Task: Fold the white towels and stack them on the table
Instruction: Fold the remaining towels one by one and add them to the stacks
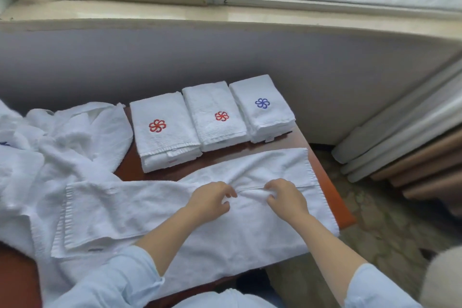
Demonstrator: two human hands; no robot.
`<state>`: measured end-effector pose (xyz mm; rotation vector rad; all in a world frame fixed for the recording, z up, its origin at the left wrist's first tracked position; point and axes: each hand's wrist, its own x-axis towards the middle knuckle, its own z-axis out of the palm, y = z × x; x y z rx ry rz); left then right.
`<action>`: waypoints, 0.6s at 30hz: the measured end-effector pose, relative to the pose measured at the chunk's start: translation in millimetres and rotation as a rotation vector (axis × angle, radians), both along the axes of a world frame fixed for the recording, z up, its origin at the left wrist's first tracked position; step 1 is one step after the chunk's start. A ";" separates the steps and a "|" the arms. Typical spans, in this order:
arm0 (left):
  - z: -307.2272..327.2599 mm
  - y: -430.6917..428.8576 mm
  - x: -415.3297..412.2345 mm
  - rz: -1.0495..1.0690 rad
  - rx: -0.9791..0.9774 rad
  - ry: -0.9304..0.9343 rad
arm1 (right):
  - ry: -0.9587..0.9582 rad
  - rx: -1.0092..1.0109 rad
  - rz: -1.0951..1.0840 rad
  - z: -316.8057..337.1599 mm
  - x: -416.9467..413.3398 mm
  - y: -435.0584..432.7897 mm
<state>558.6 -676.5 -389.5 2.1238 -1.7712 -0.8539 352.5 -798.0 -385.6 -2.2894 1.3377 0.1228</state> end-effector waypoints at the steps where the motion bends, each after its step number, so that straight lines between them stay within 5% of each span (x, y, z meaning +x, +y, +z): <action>1: -2.6 -6.7 -8.5 0.018 0.007 -0.009 | -0.001 0.006 0.020 -1.9 -7.4 -10.3; 18: -37.9 -83.7 -83.6 0.319 0.137 -0.342 | -0.010 -0.032 0.468 -32.3 -59.5 -115.1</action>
